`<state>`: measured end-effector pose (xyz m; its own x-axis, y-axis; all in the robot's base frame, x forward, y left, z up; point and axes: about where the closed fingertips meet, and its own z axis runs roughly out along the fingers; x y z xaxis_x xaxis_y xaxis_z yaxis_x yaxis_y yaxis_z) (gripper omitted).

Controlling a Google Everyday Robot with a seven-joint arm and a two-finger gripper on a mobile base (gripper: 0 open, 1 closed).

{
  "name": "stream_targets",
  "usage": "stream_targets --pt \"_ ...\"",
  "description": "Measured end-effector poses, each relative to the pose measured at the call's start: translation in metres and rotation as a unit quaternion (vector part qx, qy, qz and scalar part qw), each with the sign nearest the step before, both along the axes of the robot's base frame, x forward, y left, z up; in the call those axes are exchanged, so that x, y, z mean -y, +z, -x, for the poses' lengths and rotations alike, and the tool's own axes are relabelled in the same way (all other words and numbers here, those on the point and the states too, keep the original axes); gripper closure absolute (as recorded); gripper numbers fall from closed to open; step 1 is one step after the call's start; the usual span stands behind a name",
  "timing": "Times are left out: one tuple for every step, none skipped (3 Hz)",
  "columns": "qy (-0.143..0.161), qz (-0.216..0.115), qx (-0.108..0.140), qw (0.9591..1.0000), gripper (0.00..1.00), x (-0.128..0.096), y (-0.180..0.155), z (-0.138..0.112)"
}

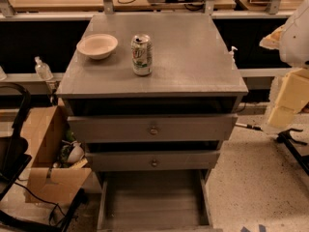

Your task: Close bottom drawer

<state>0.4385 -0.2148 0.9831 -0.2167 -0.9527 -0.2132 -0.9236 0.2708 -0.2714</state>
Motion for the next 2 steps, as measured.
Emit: stream_targets --pt "0.000 -0.004 0.000 1.0000 0.00 0.001 -0.004 0.001" --pt "0.004 -0.043 -0.001 0.9990 0.00 0.006 -0.042 0.006"
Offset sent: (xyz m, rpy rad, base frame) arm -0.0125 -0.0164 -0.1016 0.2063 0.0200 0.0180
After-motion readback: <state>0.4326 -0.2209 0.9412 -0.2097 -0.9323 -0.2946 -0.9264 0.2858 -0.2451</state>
